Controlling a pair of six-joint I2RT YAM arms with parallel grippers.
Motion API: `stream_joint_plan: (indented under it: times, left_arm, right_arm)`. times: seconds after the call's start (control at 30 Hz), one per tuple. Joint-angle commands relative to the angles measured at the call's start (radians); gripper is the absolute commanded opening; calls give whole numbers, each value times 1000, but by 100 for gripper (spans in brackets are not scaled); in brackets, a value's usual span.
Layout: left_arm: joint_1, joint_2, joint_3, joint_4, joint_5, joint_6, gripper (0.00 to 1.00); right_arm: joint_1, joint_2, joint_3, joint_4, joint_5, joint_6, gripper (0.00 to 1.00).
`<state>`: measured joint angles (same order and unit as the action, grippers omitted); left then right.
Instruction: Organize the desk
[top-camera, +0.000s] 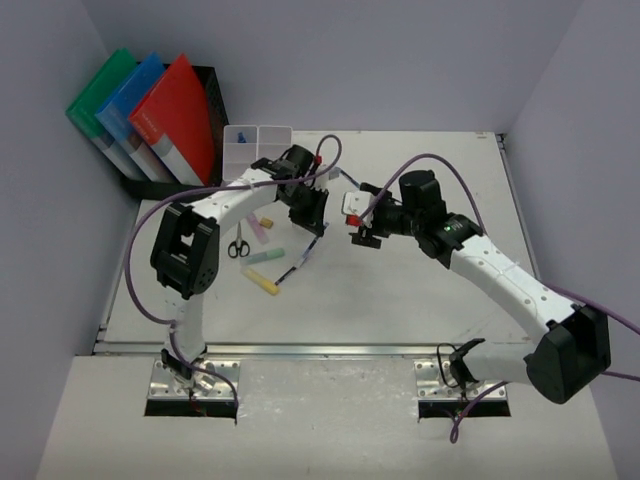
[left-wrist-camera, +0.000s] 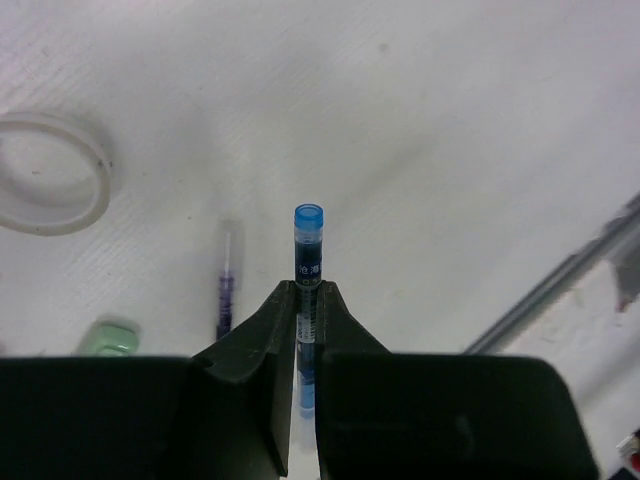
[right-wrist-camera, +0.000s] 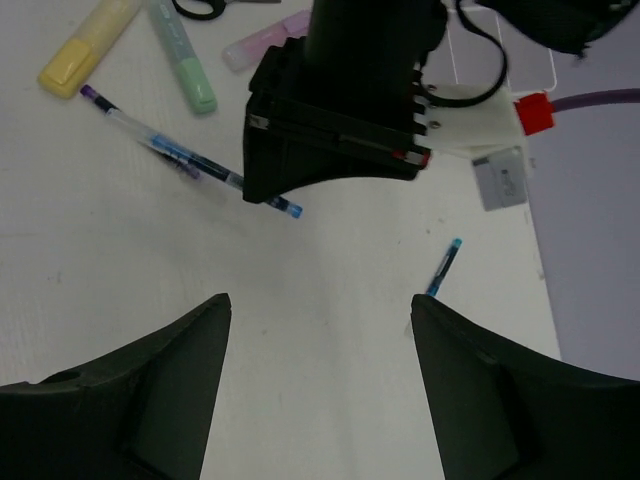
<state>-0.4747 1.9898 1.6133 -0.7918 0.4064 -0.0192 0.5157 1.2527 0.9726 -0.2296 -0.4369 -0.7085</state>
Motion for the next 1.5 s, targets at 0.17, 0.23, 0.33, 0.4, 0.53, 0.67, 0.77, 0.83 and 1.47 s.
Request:
stream_joint_plan:
  times: [0.17,0.23,0.33,0.4,0.53,0.67,0.77,0.83,1.47]
  left_arm:
    - [125,-103,-6,-4,324,-243,0]
    - [146,-112,-44,12,332,-273,0]
    - [175,-116,-71,26,337,-314,0]
    - [200,-115,-80,36,344,-341,0]
    - [231,-115,-106,63,381,-400,0]
    - [240,-128,-129,80,389,-435,0]
    - [240,-137,-145,88,392,-445,0]
    - [241,-137,-150,92,395,-450,0]
    - [247,-214,-235,203,548,-378,36]
  right_arm:
    - [198,111,-15,260,-11,-394,73]
    - [227,143,-6,255,-14,-460,72]
    - [272,191,19,213,-5,-526,66]
    - [290,216,28,208,5,-562,61]
    - [312,272,41,210,36,-618,53]
    - [315,312,62,209,35,-625,49]
    - [319,330,71,213,33,-631,47]
    - [322,341,77,211,30,-633,46]
    - [275,429,149,228,57,-514,0]
